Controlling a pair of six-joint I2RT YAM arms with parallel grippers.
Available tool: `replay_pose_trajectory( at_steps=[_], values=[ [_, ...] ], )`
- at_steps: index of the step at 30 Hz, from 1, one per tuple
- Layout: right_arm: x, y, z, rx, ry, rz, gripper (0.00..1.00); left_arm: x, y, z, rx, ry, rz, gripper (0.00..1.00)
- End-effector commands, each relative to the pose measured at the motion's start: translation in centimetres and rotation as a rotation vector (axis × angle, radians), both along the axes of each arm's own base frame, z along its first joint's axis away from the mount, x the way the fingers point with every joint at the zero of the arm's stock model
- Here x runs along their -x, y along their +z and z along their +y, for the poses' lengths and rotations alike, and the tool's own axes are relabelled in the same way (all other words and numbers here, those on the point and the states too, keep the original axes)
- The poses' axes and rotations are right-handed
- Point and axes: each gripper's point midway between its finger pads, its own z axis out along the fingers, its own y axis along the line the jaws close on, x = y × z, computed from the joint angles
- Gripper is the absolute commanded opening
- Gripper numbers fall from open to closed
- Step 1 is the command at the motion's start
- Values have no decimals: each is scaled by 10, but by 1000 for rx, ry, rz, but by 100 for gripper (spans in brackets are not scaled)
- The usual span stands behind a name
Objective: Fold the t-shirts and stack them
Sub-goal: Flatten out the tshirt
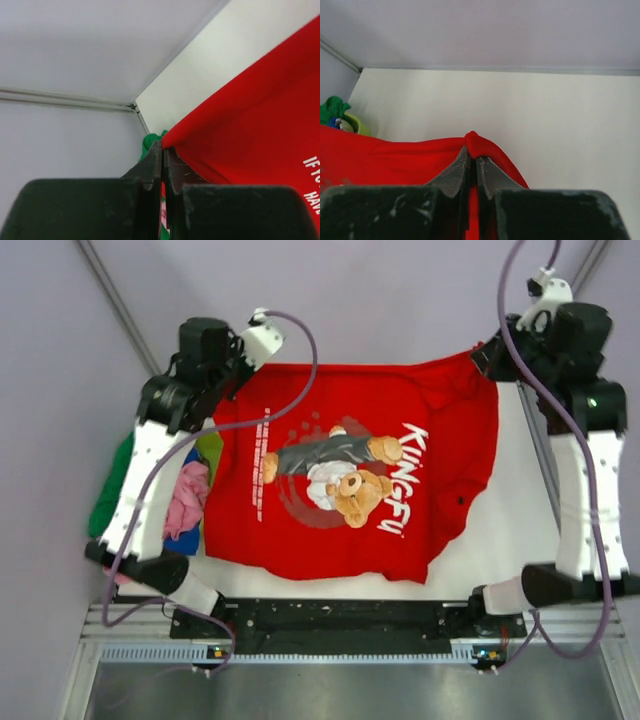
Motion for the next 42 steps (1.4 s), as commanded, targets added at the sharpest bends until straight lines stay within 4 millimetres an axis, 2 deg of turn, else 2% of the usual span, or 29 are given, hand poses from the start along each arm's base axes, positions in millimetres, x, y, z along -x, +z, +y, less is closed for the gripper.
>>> replay_pose_trajectory(
  at_steps=[1, 4, 6, 7, 8, 9, 12, 14, 16, 18, 20, 23, 24, 26, 28, 31, 33, 34, 36, 38, 39, 40, 42],
  values=[
    [-79, 23, -10, -47, -71, -50, 0, -81, 29, 20, -19, 178, -141, 0],
    [-121, 48, -21, -99, -96, -114, 0, -112, 48, 19, -48, 202, -251, 0],
    [-132, 71, -19, -131, -85, -183, 0, -132, 63, 25, -97, 254, -344, 0],
    [-136, 79, -30, -138, -103, -215, 0, -140, 72, 27, -116, 277, -387, 0],
    [-137, 88, -29, -145, -94, -250, 0, -148, 75, 26, -130, 284, -408, 0],
    [-132, 99, -29, -147, -90, -284, 0, -149, 84, 26, -129, 287, -432, 0],
    [-116, 118, -33, -95, -73, -363, 0, -149, 92, 24, -136, 271, -455, 0],
    [-104, 123, -45, -60, -103, -381, 0, -148, 90, 21, -147, 251, -449, 0],
    [-92, 117, -54, -43, -125, -362, 0, -144, 77, 17, -160, 214, -410, 0],
    [-81, 85, -49, -25, -95, -274, 0, -138, 51, 7, -175, 146, -338, 0],
    [-62, 41, -35, -34, -24, -161, 0, -128, 13, -8, -191, 49, -248, 0],
    [-30, -47, -24, -93, 8, 49, 0, -107, -45, -21, -206, -79, -119, 0],
    [-20, -82, -20, -119, 10, 132, 0, -100, -68, -23, -219, -113, -68, 0],
    [5, -138, -16, -140, 17, 274, 0, -82, -113, -29, -235, -192, 41, 0],
    [32, -185, -14, -151, 3, 417, 0, -62, -160, -37, -249, -275, 164, 0],
    [67, -245, 3, -193, 38, 590, 0, -23, -237, -58, -288, -439, 355, 0],
    [85, -284, 13, -223, 24, 702, 0, 7, -291, -62, -347, -497, 504, 8],
    [92, -305, 14, -245, 4, 760, 1, 18, -308, -61, -363, -517, 562, 15],
    [108, -331, 27, -280, 25, 862, 33, 42, -334, -57, -369, -549, 701, 25],
    [114, -340, 23, -270, -7, 882, 48, 65, -346, -53, -357, -576, 819, 35],
    [111, -335, 18, -259, -38, 858, 53, 76, -348, -53, -345, -597, 868, 52],
    [107, -327, 11, -243, -74, 817, 61, 86, -347, -51, -337, -607, 905, 74],
    [94, -307, -1, -211, -142, 731, 72, 98, -341, -49, -322, -624, 930, 99]
  ],
)
